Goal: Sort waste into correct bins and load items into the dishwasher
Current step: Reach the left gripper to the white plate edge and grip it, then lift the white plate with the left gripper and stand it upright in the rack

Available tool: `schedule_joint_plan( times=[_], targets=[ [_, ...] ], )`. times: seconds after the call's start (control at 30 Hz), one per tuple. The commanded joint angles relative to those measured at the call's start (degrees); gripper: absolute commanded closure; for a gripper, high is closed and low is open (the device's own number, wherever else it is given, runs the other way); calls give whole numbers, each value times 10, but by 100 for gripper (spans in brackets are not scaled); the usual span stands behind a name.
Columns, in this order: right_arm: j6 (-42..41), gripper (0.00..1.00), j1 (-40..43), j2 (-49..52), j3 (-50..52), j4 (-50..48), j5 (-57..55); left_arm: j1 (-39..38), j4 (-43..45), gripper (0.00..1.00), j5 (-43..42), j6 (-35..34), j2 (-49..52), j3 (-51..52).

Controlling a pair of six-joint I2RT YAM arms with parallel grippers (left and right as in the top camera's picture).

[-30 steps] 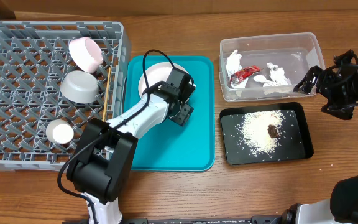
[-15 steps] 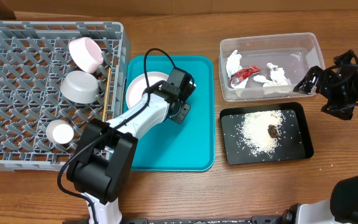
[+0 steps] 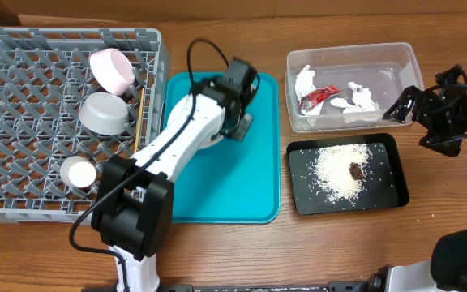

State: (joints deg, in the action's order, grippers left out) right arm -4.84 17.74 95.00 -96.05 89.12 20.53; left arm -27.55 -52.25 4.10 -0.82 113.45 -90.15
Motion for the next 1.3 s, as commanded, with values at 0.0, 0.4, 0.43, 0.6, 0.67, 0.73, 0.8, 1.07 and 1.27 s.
schedule_joint_plan(
  times=[0.0,0.4,0.43,0.6,0.67,0.73,0.8,1.07,1.27],
  targets=[
    [0,0,0,-5,-10,-3,-3,19,-68,96,-11,-50,0,-115],
    [0,0,0,-5,-10,-2,-3,102,-184,96,-159,-44,0,-302],
    [0,0,0,-5,-10,-2,-3,112,-186,96,-182,-43,0,-307],
    [0,0,0,-5,-10,-1,-3,195,-191,96,-338,-16,0,-310],
    [0,0,0,-5,-10,-1,-3,236,-194,96,-399,-4,0,-310],
    [0,0,0,-5,-10,-1,-3,261,-195,96,-426,-4,0,-310],
    [0,0,0,-5,-10,-1,-3,281,-195,96,-449,-3,0,-310],
    [0,0,0,-5,-10,0,-3,325,-209,96,-490,24,7,-308],
    [0,0,0,-5,-10,1,-3,339,-209,96,-486,41,7,-287]
  ],
)
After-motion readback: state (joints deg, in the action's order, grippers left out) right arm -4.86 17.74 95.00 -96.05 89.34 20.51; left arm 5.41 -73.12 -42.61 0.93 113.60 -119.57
